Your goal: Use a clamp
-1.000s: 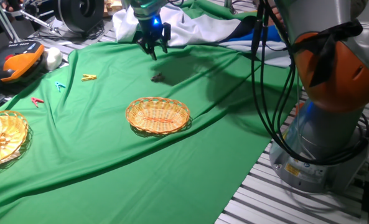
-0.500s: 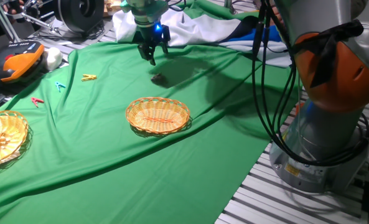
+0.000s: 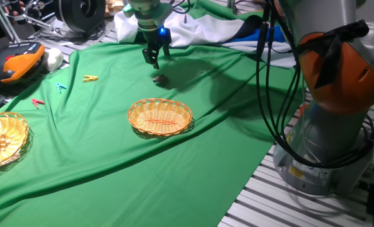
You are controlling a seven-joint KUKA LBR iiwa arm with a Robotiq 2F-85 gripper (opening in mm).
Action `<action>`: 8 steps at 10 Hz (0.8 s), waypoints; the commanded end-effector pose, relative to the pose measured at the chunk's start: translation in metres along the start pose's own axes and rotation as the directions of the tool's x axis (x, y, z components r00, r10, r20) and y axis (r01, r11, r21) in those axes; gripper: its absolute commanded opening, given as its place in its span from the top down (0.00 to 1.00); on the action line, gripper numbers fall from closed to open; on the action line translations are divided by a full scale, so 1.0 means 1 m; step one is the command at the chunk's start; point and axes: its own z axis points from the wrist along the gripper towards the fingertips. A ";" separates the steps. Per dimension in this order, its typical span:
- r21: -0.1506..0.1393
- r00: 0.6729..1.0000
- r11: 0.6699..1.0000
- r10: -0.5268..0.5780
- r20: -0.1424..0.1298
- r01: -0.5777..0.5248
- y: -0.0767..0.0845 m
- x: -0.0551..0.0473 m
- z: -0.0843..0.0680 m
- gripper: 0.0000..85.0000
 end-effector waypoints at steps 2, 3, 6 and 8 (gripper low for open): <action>0.013 0.922 0.923 -0.385 0.029 0.385 0.000 0.000 0.001 0.00; 0.030 0.915 0.916 -0.402 0.034 0.401 0.001 0.001 0.001 0.00; -0.024 0.941 0.941 -0.338 0.002 0.337 0.001 0.001 -0.002 0.20; -0.018 0.923 0.923 -0.384 0.032 0.385 0.000 0.001 -0.002 0.20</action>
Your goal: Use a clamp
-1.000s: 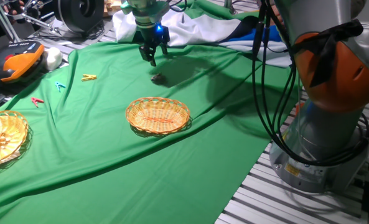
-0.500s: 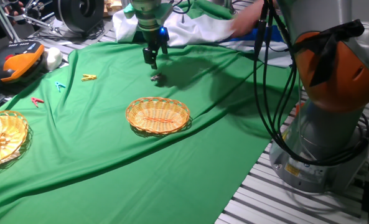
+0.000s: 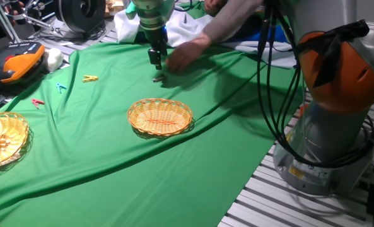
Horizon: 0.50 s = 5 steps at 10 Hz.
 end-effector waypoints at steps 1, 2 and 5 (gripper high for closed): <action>0.009 0.990 0.990 -0.143 0.006 0.142 0.001 0.000 0.000 0.20; 0.009 0.987 0.987 -0.161 0.005 0.161 0.001 0.000 0.000 0.20; 0.006 0.993 0.999 0.035 -0.110 -0.034 0.004 0.002 -0.006 0.20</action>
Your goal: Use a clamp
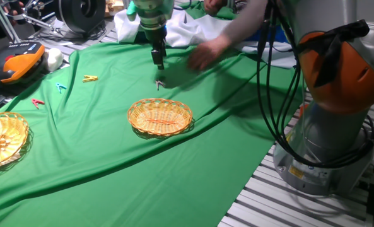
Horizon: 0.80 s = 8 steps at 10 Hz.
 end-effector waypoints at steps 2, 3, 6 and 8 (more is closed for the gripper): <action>-0.009 0.940 0.943 0.329 -0.088 -0.331 0.002 0.003 -0.007 0.40; -0.031 0.897 0.898 0.435 -0.078 -0.439 0.005 0.005 -0.007 0.40; -0.034 0.683 0.682 0.728 -0.058 -0.730 0.011 0.012 -0.004 0.40; -0.062 0.587 0.584 0.807 -0.068 -0.810 0.012 0.012 -0.003 0.40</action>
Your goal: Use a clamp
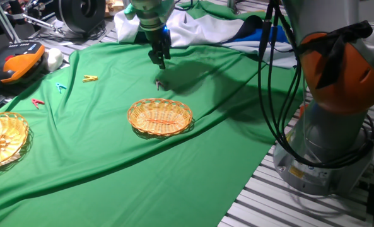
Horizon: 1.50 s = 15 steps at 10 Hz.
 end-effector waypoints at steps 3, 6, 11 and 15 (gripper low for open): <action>-0.054 0.669 0.667 0.742 -0.042 -0.743 0.002 0.003 0.001 0.40; -0.074 0.608 0.604 0.788 -0.098 -0.794 0.002 0.004 -0.002 0.40; -0.127 0.516 0.501 0.843 -0.155 -0.856 0.002 0.004 -0.003 1.00; -0.148 0.463 0.443 0.875 -0.144 -0.884 0.002 0.004 -0.003 1.00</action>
